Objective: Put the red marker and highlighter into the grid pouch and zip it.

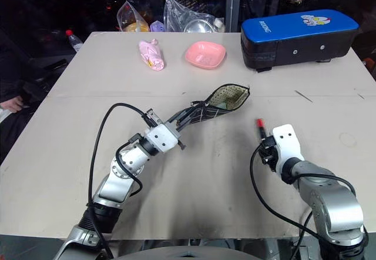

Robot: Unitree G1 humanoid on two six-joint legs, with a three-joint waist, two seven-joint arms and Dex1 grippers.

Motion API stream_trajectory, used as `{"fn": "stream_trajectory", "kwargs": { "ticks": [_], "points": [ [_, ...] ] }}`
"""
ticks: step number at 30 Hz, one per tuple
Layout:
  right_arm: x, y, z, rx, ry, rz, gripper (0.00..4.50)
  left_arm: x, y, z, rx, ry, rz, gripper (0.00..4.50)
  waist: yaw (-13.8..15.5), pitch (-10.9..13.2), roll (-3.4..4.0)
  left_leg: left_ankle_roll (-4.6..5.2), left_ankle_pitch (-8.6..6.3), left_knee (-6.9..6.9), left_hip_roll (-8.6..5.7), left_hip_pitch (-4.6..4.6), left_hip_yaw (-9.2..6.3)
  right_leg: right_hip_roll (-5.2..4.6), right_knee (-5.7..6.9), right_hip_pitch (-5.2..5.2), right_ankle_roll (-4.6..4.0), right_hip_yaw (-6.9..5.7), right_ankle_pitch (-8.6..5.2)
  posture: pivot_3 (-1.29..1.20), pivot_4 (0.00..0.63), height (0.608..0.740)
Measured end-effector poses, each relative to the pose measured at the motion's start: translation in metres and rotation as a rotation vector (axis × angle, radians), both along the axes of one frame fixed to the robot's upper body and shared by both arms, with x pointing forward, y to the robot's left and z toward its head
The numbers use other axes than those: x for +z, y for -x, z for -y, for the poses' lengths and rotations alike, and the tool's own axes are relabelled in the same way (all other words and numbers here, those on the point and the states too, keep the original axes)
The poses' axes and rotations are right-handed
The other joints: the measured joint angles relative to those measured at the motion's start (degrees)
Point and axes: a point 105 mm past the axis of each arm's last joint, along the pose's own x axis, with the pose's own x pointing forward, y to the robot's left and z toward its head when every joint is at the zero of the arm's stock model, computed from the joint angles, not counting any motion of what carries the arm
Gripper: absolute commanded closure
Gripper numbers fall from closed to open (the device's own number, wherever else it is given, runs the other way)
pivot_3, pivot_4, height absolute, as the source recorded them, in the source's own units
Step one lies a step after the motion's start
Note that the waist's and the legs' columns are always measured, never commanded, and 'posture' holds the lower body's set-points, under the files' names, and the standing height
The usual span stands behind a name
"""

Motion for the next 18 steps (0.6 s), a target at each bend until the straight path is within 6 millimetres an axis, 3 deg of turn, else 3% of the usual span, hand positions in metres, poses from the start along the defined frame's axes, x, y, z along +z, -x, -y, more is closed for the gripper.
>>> {"fn": "stream_trajectory", "kwargs": {
  "ticks": [3,6,9,12,18],
  "points": [
    [0.018,-0.009,0.014,0.043,0.068,0.016,4.23,0.0,0.0,0.0,0.005,0.006,-0.002,4.5,0.05,0.0,0.0,0.0,0.0,0.03,0.01,-0.02,-0.04,0.01,0.0,0.01,0.0,-0.04,0.0,0.0,0.15,0.728],
    [0.045,-0.023,0.041,0.029,0.13,0.044,4.23,0.0,0.0,0.0,0.008,0.008,-0.001,4.5,0.07,0.04,0.03,0.01,0.0,0.09,0.0,-0.08,-0.01,-0.01,-0.02,0.0,0.0,-0.03,0.0,0.0,0.15,0.728],
    [0.092,-0.032,0.059,0.15,0.237,0.128,4.23,0.0,-0.001,-0.001,0.01,0.011,-0.001,4.5,0.12,0.11,0.16,0.02,-0.01,0.1,0.0,-0.1,-0.04,-0.01,-0.05,0.0,0.01,-0.07,0.0,0.0,0.15,0.728],
    [0.13,-0.036,0.05,0.348,0.33,0.253,4.23,0.0,-0.001,0.0,0.009,0.014,-0.001,4.5,-0.07,0.11,0.15,0.02,-0.01,0.07,0.08,-0.08,-0.02,0.05,-0.07,0.0,0.0,-0.08,-0.01,0.0,0.15,0.728],
    [0.139,-0.035,0.012,0.703,0.456,0.27,4.23,0.001,-0.001,0.002,0.006,0.021,-0.003,4.5,-0.02,0.15,0.17,0.02,-0.01,0.14,0.14,-0.12,0.07,0.03,-0.07,-0.04,0.0,-0.01,0.0,0.0,0.15,0.728]
  ]
}}
